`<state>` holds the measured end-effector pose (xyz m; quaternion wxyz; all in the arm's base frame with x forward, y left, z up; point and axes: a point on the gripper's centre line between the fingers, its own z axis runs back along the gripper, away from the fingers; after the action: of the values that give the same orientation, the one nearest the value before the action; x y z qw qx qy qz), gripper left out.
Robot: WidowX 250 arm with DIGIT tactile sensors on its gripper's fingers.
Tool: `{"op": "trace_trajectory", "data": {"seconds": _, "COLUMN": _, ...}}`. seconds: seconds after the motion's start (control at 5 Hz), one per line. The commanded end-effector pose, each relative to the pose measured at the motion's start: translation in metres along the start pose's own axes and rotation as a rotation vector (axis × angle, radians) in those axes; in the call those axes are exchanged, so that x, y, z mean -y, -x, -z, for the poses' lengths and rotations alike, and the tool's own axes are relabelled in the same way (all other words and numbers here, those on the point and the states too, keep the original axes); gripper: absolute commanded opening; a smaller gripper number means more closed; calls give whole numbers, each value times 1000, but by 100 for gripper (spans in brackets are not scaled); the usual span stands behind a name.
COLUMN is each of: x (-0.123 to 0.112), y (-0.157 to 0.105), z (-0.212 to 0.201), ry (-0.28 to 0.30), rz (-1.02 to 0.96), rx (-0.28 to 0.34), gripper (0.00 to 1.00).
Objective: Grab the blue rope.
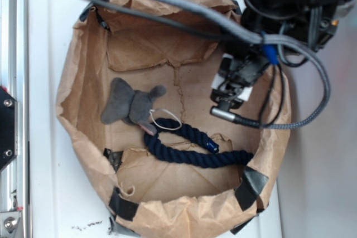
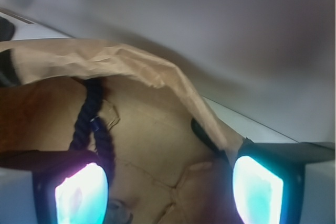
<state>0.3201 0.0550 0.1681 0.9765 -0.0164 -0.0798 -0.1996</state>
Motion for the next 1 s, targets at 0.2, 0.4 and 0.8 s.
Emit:
{"op": "trace_trajectory", "data": {"seconds": 0.2, "x": 28, "y": 19, "z": 6, "ry": 12, "rz": 120, "rx": -28, "gripper": 100}}
{"op": "trace_trajectory", "data": {"seconds": 0.4, "x": 26, "y": 16, "z": 14, "ry": 20, "rz": 196, "rx": -3, "gripper": 100}}
{"op": "trace_trajectory", "data": {"seconds": 0.8, "x": 26, "y": 16, "z": 14, "ry": 20, "rz": 196, "rx": -3, "gripper": 100}}
